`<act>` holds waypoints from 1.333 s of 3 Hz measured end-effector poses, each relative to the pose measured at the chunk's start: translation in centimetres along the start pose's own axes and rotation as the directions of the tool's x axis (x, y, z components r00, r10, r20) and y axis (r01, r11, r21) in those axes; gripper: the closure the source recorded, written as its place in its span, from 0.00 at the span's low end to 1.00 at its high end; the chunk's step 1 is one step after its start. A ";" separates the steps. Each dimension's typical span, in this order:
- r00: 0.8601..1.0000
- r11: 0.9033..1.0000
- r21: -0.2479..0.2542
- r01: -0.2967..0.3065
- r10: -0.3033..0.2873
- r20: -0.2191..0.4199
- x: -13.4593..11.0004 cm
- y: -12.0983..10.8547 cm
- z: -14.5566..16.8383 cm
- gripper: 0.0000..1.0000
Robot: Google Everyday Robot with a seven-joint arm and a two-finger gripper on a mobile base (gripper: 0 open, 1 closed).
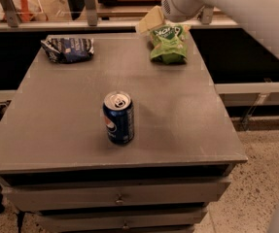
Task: Move green rice chip bag near pepsi can
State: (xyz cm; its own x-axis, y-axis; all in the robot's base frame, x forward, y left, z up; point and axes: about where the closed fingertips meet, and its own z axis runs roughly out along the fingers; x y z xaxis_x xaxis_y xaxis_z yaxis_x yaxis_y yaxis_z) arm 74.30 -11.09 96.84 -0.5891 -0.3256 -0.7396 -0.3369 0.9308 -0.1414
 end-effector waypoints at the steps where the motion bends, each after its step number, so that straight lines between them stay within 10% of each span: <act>1: 0.995 0.995 0.056 -0.085 0.087 -0.044 0.6 -0.3 3.6 0.00; 4: 0.969 0.960 0.149 -0.237 0.245 -0.042 2.3 -1.8 9.5 0.00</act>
Offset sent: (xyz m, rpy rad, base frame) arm 0.0574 -0.0036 -0.0723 0.0625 0.0749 -0.2868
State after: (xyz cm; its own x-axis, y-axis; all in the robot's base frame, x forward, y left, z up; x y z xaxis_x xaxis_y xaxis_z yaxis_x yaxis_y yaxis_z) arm 80.51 -11.99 89.18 -0.6839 -0.0941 -0.7234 -0.0749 0.9955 -0.0587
